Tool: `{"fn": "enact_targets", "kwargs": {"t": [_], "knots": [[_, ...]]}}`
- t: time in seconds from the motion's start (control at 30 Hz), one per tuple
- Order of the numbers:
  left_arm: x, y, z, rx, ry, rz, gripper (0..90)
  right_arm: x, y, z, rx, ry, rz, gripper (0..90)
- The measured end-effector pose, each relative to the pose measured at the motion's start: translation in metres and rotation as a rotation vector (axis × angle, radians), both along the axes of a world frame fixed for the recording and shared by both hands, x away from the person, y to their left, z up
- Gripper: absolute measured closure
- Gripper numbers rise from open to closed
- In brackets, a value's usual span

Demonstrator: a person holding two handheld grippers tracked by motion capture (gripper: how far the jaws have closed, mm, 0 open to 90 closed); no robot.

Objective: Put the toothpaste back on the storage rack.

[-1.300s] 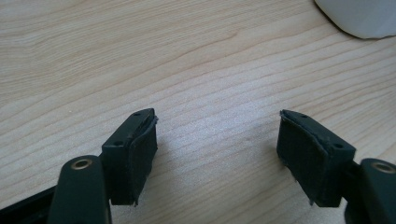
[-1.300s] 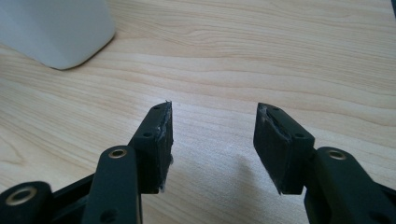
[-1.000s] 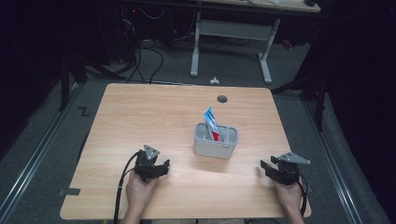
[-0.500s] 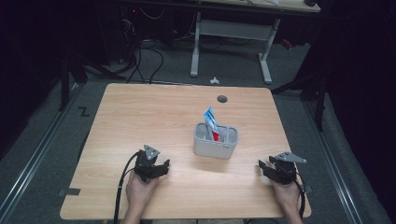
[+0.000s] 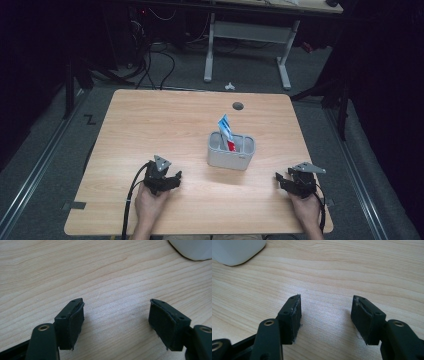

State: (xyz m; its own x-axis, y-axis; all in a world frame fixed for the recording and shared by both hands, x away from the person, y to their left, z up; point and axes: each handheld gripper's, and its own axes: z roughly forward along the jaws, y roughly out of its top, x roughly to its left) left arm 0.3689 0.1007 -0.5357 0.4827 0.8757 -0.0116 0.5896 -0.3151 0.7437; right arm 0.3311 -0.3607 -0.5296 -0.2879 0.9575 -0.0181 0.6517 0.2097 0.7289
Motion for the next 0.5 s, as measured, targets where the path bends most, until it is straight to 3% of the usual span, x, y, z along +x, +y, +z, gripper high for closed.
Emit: {"fn": "enact_targets", "kwargs": {"t": [0.5], "knots": [[0.0001,0.0001,0.0,0.0,0.0,0.0,29.0,0.0001,-0.0001,-0.0001,0.003,0.001,0.009,41.1]]}}
